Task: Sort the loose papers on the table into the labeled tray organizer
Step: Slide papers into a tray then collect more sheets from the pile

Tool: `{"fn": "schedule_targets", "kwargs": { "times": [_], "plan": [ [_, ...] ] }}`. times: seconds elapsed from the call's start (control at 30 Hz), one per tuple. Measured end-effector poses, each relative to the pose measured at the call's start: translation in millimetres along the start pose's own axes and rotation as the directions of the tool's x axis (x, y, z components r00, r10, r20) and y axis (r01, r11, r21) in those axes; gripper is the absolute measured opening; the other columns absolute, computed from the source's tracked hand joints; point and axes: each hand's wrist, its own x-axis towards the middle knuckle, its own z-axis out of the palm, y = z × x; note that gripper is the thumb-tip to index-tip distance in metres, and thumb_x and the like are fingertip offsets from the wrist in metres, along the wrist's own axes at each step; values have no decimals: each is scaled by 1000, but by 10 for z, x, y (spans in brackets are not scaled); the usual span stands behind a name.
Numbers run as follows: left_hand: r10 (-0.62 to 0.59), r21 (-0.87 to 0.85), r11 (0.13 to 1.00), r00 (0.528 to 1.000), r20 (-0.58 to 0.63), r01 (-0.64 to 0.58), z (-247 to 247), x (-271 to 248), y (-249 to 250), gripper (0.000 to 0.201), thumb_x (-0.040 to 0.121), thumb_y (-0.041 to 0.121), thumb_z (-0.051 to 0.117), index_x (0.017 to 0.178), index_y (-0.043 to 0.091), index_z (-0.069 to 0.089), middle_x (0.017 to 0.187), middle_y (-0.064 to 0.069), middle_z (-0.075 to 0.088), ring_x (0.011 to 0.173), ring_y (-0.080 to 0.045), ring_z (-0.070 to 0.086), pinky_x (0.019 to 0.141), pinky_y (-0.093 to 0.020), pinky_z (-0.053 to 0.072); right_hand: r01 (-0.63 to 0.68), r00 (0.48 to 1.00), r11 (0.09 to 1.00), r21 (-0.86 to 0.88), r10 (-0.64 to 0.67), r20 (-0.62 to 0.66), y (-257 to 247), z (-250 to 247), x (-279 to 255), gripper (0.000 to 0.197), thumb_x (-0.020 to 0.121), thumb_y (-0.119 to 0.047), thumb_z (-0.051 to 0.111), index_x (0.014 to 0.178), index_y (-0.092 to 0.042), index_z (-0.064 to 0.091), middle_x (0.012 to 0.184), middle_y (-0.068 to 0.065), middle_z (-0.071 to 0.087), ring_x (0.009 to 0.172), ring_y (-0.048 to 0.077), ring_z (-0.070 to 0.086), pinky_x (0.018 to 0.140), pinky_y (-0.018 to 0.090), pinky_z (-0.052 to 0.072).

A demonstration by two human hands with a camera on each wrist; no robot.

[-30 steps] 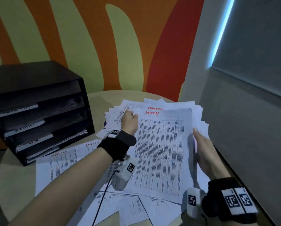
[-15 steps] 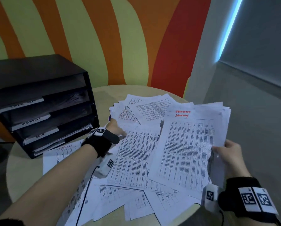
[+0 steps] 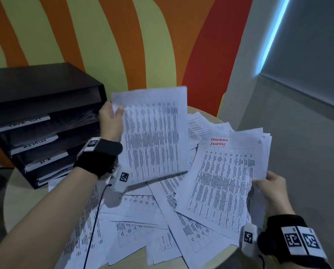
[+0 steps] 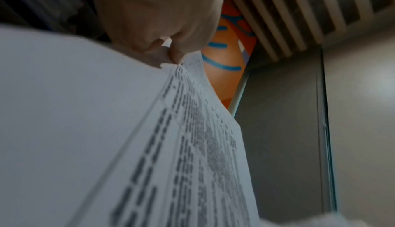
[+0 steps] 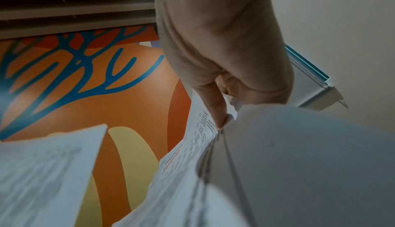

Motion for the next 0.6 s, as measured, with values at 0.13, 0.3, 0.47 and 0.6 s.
{"fn": "schedule_targets", "kwargs": {
  "times": [0.13,0.3,0.47,0.6],
  "plan": [
    [5,-47,999,999,-49,-8,-223,332,-26,4,91,25,58,90,25,54,98,-3,54,90,-16,49,89,-36,43,26,1000,999,21,-26,-4,-28,41,-13,24,84,13,50,86,-5,66,76,10,65,71,27,60,68,35,45],
    [-97,-21,995,981,169,102,108,10,-103,20,91,26,58,104,11,61,111,-9,65,101,-26,63,92,-41,49,94,992,991,95,-101,75,-242,106,-149,30,83,14,51,91,-10,67,74,1,71,66,21,67,62,28,52],
    [-275,163,960,891,361,229,622,-671,-56,53,101,28,46,146,4,34,150,-9,39,141,-29,34,115,-38,28,105,966,979,177,-142,214,-416,253,-318,27,87,7,52,92,-12,71,83,3,76,80,27,71,76,40,57],
    [-371,244,924,847,382,294,852,-846,-110,44,103,19,43,141,0,32,138,-8,42,132,-25,40,98,-26,34,66,952,958,279,-144,269,-447,400,-411,27,101,-28,50,109,-10,69,102,4,75,98,24,70,89,41,53]
  ]
}}
